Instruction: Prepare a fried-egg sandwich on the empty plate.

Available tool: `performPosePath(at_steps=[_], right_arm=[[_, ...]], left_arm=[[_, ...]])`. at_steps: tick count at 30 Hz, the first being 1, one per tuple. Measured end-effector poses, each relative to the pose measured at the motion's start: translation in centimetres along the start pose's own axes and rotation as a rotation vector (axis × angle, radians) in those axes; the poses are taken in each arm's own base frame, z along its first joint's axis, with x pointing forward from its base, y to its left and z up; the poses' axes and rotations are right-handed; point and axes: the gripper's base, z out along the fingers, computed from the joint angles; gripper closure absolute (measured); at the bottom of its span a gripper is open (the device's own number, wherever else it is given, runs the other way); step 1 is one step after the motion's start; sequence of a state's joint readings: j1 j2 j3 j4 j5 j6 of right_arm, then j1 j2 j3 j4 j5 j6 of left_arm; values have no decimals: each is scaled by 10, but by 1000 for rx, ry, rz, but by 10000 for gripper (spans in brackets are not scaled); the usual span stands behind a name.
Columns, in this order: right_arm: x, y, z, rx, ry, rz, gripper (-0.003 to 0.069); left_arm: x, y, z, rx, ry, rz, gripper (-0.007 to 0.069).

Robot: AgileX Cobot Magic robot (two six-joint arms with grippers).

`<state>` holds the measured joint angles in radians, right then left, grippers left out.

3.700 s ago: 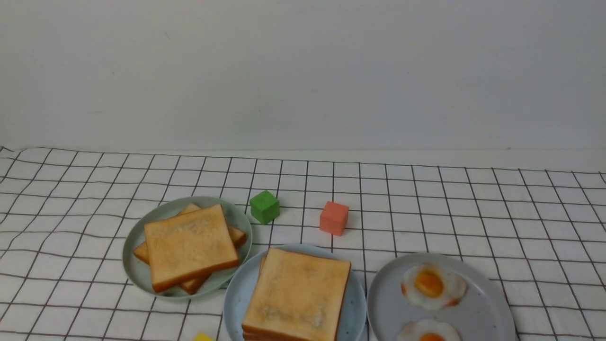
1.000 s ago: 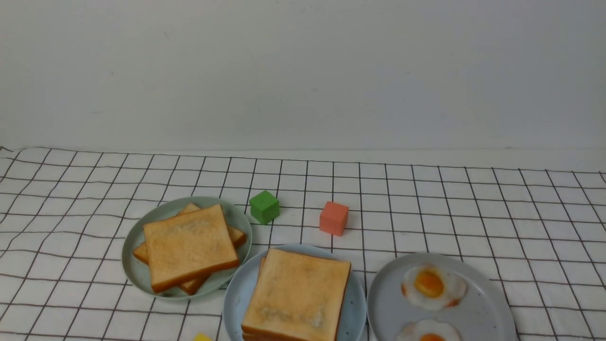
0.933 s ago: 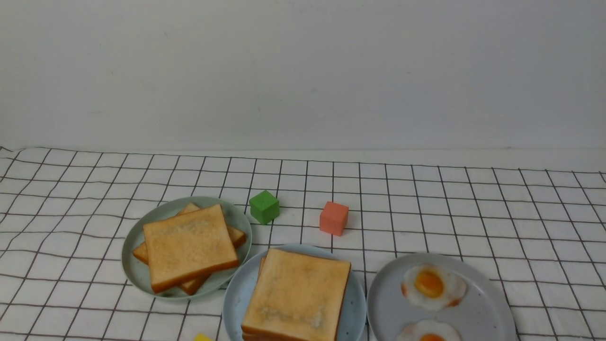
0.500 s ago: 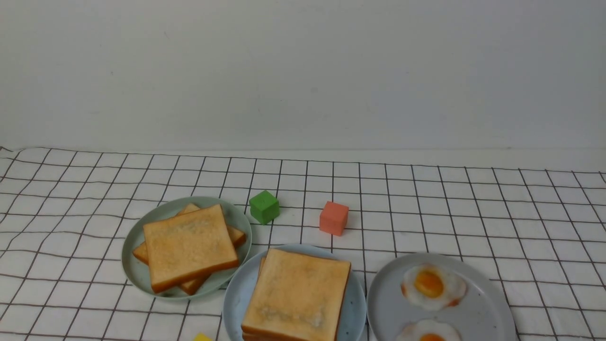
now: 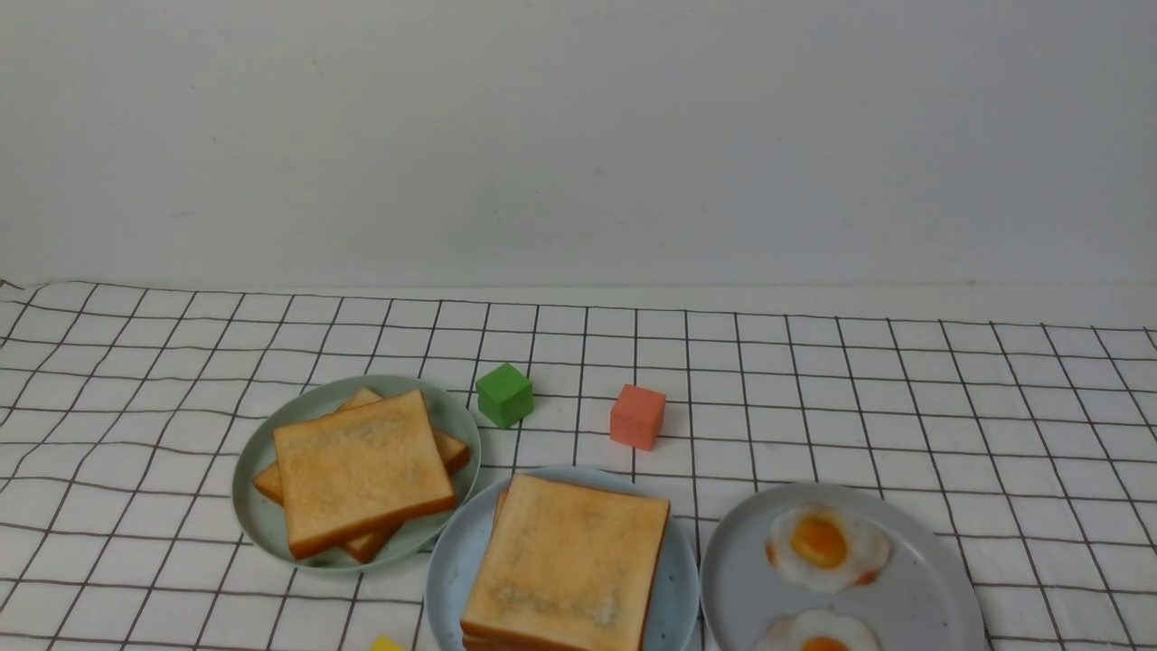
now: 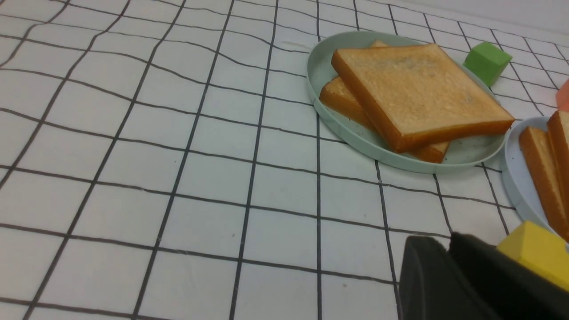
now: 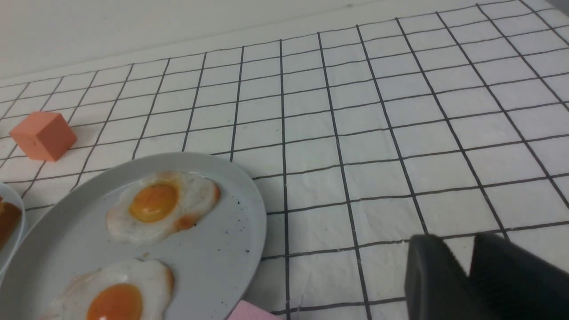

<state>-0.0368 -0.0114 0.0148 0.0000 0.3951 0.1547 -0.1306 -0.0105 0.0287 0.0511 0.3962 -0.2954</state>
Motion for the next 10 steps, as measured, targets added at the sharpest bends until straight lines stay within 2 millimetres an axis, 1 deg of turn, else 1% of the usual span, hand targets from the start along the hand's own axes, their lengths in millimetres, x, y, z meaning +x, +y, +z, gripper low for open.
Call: performPosePath(at_steps=[10], right_arm=[[0,0,0,0,0,0,486]], left_arm=[[0,0,0,0,0,0,543]])
